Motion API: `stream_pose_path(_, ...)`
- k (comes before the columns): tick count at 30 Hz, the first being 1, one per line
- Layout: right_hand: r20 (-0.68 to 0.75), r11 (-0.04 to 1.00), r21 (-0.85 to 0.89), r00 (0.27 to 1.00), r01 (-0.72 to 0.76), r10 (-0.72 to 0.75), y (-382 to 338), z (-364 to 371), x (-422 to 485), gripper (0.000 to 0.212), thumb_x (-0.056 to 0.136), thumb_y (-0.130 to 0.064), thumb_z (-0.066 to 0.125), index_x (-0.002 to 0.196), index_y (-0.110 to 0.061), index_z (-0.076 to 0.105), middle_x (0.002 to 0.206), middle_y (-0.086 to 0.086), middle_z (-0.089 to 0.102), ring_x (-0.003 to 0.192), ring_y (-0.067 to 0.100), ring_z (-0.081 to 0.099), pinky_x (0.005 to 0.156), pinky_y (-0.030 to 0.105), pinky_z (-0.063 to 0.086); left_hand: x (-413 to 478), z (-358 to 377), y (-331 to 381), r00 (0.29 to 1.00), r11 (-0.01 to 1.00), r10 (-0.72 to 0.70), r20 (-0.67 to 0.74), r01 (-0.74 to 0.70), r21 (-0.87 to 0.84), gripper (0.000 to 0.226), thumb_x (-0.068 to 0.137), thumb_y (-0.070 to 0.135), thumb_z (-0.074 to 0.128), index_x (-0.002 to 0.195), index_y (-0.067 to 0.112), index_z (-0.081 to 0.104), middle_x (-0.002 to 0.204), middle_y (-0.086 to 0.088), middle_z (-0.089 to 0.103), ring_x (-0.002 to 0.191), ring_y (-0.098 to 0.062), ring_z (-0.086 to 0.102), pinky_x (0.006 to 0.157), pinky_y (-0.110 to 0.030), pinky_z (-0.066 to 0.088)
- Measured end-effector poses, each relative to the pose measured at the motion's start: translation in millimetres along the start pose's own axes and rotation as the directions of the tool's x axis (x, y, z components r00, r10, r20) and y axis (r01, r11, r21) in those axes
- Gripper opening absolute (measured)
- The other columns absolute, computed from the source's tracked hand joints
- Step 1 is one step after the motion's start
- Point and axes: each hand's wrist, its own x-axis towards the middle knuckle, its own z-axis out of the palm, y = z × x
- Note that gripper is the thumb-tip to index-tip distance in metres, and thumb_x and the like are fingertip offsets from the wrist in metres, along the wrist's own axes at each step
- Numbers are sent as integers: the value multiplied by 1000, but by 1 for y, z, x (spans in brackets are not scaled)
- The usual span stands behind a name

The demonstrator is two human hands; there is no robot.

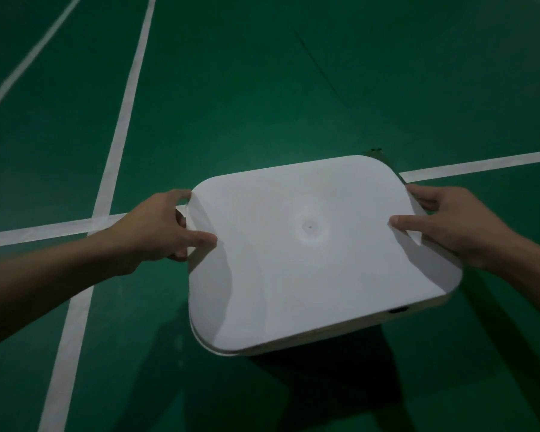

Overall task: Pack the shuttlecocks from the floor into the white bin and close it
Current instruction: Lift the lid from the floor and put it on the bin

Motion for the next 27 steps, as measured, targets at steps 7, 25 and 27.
stream_pose_path(7, 15, 997, 40, 998, -64, 63, 4, 2, 0, 56, 78, -8, 76, 130, -20, 60, 107, 0, 71, 82, 18, 68, 69, 31, 53, -4, 6, -3, 1000, 1000, 14, -5, -15, -20, 55, 72, 12, 80, 120, 19, 55, 82, -2, 60, 72, -21, 58, 68, -40, 59)
stream_pose_path(25, 37, 994, 82, 997, -71, 68, -5, -1, -6, 38, 79, 0, 72, 112, -19, 67, 89, -1, 72, 63, 11, 67, 52, 23, 52, -9, -3, -3, 986, 930, -98, 131, 138, -340, 62, 70, -12, 71, 115, 28, 58, 86, -6, 60, 85, -22, 61, 84, -43, 51)
stream_pose_path(27, 33, 998, 46, 999, -40, 38, -3, 1, -6, 41, 78, -2, 73, 115, -20, 66, 93, -1, 73, 66, 10, 67, 52, 24, 51, -15, 2, -4, 985, 942, -90, 148, 132, -310, 65, 68, -16, 70, 120, 21, 57, 98, -12, 64, 93, -28, 62, 87, -47, 52)
